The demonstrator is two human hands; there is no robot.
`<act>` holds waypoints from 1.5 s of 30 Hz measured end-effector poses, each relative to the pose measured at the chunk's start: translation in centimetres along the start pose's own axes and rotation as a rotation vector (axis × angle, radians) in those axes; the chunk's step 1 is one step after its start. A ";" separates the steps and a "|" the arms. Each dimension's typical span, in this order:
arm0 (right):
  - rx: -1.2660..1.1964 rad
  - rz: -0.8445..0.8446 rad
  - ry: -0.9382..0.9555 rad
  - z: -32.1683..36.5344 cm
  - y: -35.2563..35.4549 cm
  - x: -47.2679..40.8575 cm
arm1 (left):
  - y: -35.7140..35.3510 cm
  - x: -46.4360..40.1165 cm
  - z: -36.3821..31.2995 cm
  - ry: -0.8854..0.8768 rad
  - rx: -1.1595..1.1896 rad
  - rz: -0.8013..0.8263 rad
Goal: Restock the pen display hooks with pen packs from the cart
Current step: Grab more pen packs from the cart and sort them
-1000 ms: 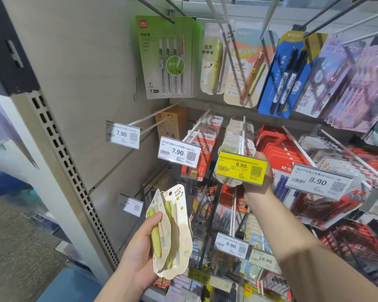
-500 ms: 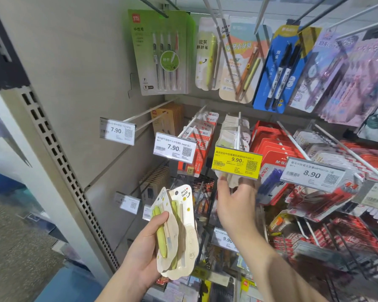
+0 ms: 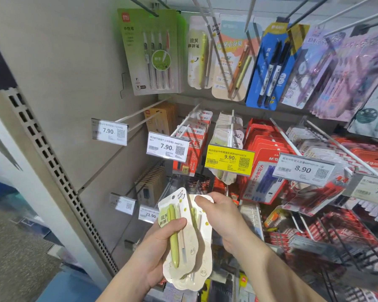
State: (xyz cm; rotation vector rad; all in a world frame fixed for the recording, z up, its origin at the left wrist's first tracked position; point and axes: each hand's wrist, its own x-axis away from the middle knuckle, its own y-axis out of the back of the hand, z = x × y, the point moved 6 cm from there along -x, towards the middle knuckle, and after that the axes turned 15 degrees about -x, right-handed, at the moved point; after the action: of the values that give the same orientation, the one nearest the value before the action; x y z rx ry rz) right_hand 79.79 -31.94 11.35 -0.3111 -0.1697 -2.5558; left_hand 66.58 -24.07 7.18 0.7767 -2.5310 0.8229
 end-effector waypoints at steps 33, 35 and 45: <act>-0.391 -0.085 0.289 4.7 6.1 -0.5 | 0.8 1.2 -2.0 0.036 0.202 -0.047; -0.343 -0.063 0.364 5.2 5.8 0.0 | 0.8 1.2 -1.9 0.041 0.211 -0.045; -0.357 -0.064 0.524 6.9 4.8 0.7 | 1.3 1.5 -1.8 0.035 0.195 -0.065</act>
State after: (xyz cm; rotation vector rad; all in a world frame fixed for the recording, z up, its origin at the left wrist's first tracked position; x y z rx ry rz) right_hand 83.11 -35.09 18.41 0.2443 0.4806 -2.6250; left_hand 64.93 -22.67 8.81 0.8920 -2.4069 1.0629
